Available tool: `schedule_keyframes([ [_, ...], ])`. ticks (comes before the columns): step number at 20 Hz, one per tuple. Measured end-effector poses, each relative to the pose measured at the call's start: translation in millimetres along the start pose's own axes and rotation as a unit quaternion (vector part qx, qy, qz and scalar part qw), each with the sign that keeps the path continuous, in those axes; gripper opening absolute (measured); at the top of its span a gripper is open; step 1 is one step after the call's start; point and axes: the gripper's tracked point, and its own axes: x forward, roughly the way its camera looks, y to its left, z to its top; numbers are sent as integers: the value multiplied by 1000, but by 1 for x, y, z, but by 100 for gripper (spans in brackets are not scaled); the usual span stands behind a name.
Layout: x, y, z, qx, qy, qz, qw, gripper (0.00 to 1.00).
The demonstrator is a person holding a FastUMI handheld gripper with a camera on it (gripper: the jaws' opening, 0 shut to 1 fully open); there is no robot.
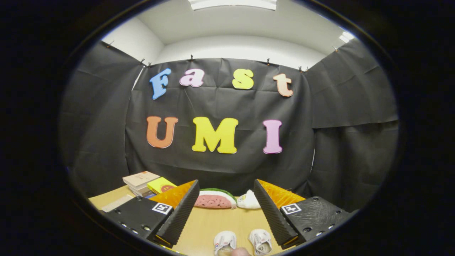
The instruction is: Open the storage box then place both shoes into the box .Put the left shoe in first, then the right shoe, with the right side of both shoes facing outward in a uniform manner.
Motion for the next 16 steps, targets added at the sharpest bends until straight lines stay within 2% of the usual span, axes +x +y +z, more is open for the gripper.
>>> schedule_keyframes([
  [5,4,-5,-8,9,7,0,1000,95],
  [16,18,28,-23,21,24,42,999,95],
])
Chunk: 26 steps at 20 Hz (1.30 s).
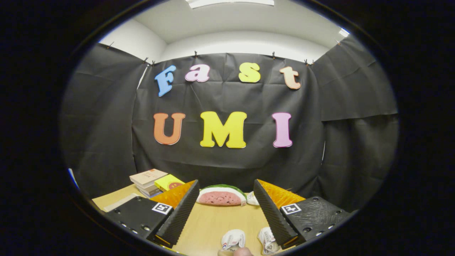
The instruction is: Open the storage box then place both shoes into the box .Put the left shoe in first, then the right shoe, with the right side of both shoes facing outward in a uniform manner.
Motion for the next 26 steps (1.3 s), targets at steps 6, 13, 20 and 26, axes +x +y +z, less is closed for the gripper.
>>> schedule_keyframes([
  [6,2,21,-20,21,32,19,999,95],
  [13,-8,73,-73,60,87,68,992,95],
  [20,-2,131,-145,112,170,126,971,95],
  [26,1,175,-212,161,256,169,938,95],
])
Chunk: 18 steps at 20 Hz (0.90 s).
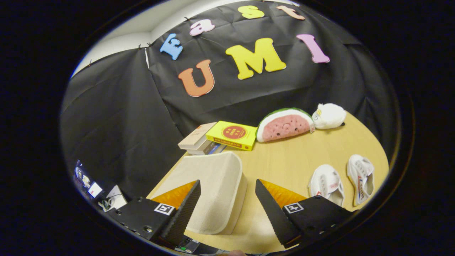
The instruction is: Open the storage box then place both shoes into the box .Put the left shoe in first, then the right shoe, with the right side of both shoes facing outward in a uniform manner.
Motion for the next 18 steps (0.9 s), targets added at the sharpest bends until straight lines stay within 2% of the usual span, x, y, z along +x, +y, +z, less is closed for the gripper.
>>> schedule_keyframes([
  [3,15,2,-23,42,35,23,998,95],
  [8,39,3,-51,137,94,54,985,95],
  [10,45,7,-54,177,108,75,975,95],
  [14,52,12,-62,265,142,115,947,96],
  [18,47,20,-63,304,160,134,929,94],
])
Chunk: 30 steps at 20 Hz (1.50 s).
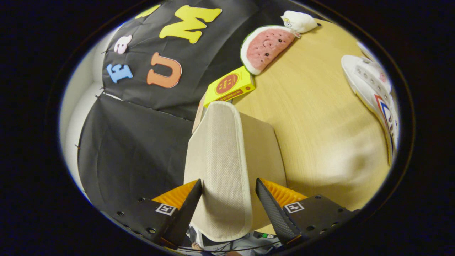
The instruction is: Open the storage box then place both shoes into the box .Put the left shoe in first, then the right shoe, with the right side of both shoes facing outward in a uniform manner.
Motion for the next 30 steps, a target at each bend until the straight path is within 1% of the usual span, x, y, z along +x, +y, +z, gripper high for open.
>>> schedule_keyframes([
  [1,1,1,1,1,0,-3,1000,85],
  [2,-1,4,2,-3,3,0,1000,84],
  [3,-7,6,5,-6,-1,-4,1000,80],
  [5,-14,8,7,-13,-9,-8,1000,69],
  [6,-23,7,13,-13,-6,-18,1000,55],
  [7,-25,8,19,-6,-26,-14,1000,40],
  [8,-34,12,27,9,-33,-8,999,26],
  [9,-36,19,25,16,-32,0,999,11],
  [10,-36,23,23,8,-29,-8,1000,4],
  [11,-39,26,21,-11,-25,-14,1000,0],
  [12,-42,32,22,-27,-25,-18,999,0],
  [16,-56,72,29,-65,-25,-8,998,0],
  [19,-62,114,28,-103,-24,-1,994,0],
  [21,-60,139,24,-129,-22,-7,991,0],
  [23,-54,167,20,-150,-25,-8,988,0],
  [25,-45,201,10,-172,-24,0,985,0],
  [30,-5,268,-25,-234,-6,8,972,0],
])
